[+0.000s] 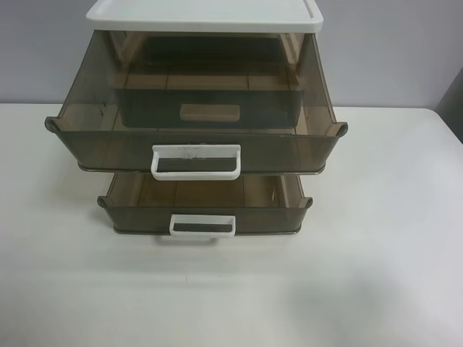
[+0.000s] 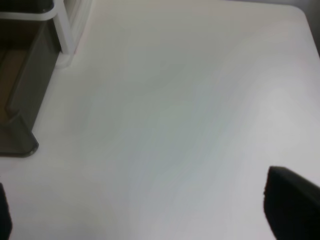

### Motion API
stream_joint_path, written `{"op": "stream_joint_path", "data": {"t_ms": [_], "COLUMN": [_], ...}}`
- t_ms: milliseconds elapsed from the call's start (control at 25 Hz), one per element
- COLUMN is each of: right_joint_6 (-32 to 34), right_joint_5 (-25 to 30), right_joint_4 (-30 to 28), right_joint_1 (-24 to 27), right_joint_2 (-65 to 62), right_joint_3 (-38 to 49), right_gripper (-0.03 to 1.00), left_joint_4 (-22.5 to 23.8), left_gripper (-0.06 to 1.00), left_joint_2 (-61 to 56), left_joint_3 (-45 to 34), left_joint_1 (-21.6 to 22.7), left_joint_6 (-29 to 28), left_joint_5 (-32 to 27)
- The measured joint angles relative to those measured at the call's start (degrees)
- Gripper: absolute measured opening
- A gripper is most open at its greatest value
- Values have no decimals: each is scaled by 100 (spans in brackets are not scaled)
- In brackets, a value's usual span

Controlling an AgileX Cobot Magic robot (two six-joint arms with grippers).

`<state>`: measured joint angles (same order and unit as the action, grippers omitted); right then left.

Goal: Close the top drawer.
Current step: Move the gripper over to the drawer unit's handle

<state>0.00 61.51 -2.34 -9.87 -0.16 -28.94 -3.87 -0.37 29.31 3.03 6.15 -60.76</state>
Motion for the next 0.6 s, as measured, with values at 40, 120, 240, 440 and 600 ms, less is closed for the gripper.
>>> {"op": "stream_joint_path", "data": {"t_ms": [40,120,240,440,600], "right_joint_6": [0,0,0,-35,-35], "right_joint_5": [0,0,0,0,0], "right_joint_4": [0,0,0,0,0], "right_joint_1": [0,0,0,0,0], "right_joint_2": [0,0,0,0,0], "right_joint_3": [0,0,0,0,0], "right_gripper": [99,99,99,99,99], "left_joint_4": [0,0,0,0,0], "left_gripper": [99,99,99,99,99], "left_joint_2": [0,0,0,0,0], "left_joint_3": [0,0,0,0,0], "left_joint_1": [0,0,0,0,0], "left_joint_6": [0,0,0,0,0], "left_joint_5": [0,0,0,0,0]}}
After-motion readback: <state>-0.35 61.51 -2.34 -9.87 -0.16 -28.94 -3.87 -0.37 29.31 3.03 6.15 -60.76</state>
